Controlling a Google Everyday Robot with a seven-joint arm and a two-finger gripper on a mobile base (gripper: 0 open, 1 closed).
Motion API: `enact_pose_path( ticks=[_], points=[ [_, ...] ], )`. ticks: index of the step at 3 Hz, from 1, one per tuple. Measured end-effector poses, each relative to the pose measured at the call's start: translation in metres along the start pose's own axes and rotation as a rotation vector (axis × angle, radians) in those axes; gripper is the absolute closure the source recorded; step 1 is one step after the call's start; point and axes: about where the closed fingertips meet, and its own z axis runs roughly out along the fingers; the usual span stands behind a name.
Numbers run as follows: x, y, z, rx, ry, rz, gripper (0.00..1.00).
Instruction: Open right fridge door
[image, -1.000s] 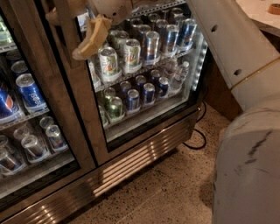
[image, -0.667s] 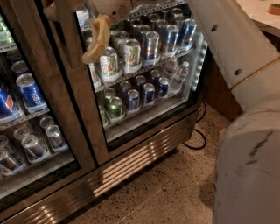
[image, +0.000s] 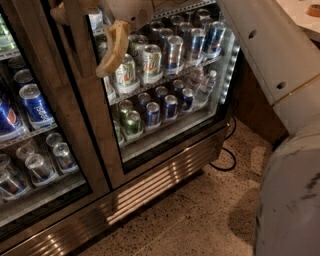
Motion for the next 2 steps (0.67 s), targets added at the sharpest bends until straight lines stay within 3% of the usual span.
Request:
enact_pose_path(
  ticks=[1,2],
  points=[
    [-0.011,0.0041,0.0075,0.022,-0.055,-0.005,0.0],
    [-0.0092,0.0048,0.006,0.022,-0.055,-0.005,0.0]
  ],
)
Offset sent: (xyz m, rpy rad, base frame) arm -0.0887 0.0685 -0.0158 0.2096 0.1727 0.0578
